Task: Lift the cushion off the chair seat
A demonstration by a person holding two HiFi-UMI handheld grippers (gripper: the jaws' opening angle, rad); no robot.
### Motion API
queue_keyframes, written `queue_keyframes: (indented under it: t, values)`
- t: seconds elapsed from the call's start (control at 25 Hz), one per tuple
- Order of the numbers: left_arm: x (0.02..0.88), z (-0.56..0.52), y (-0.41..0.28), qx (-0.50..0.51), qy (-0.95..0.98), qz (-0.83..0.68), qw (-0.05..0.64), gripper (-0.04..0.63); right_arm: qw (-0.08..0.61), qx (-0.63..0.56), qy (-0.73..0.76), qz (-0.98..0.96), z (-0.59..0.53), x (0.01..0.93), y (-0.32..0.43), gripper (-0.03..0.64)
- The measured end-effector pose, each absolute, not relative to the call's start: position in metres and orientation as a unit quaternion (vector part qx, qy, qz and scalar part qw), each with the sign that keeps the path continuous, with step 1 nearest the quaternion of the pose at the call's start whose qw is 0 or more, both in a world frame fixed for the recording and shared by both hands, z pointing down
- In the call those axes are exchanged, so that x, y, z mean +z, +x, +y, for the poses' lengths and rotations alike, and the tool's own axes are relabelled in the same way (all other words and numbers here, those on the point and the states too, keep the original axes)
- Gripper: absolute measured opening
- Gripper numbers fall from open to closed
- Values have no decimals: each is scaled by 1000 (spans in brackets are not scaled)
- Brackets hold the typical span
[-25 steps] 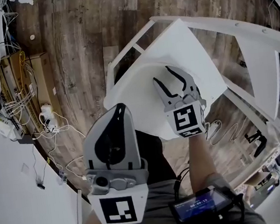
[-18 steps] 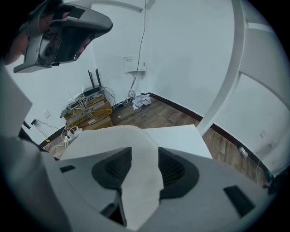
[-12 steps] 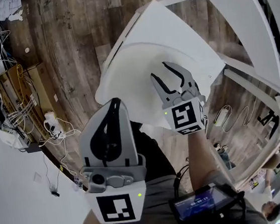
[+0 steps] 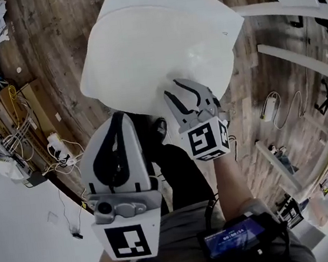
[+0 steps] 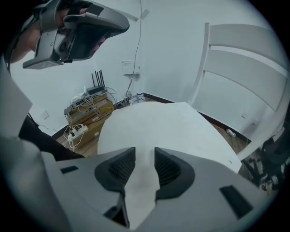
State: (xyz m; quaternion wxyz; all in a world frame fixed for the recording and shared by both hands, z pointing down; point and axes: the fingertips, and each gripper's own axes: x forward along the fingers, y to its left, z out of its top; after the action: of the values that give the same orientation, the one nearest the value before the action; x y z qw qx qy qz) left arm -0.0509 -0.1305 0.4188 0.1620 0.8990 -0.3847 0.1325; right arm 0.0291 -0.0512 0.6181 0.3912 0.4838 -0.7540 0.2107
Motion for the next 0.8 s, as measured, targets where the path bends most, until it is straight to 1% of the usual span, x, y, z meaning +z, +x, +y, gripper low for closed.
queue_keyframes:
  t: [0.08, 0.2, 0.44, 0.72, 0.8]
  values:
    - [422, -108, -59, 134, 900, -382, 160, 6, 402, 212, 485, -747, -27, 629, 21, 110]
    - [431, -81, -69, 141, 902, -377, 156, 6, 411, 218, 495, -734, -3, 647, 15, 89]
    - [444, -60, -88, 150, 900, -384, 142, 6, 390, 210, 528, -724, 9, 652, 9, 15]
    - [433, -51, -88, 151, 906, -376, 126, 6, 365, 219, 549, -719, 14, 646, 4, 14]
    - [431, -51, -86, 150, 908, -371, 124, 6, 342, 225, 558, -722, 19, 637, -6, 45]
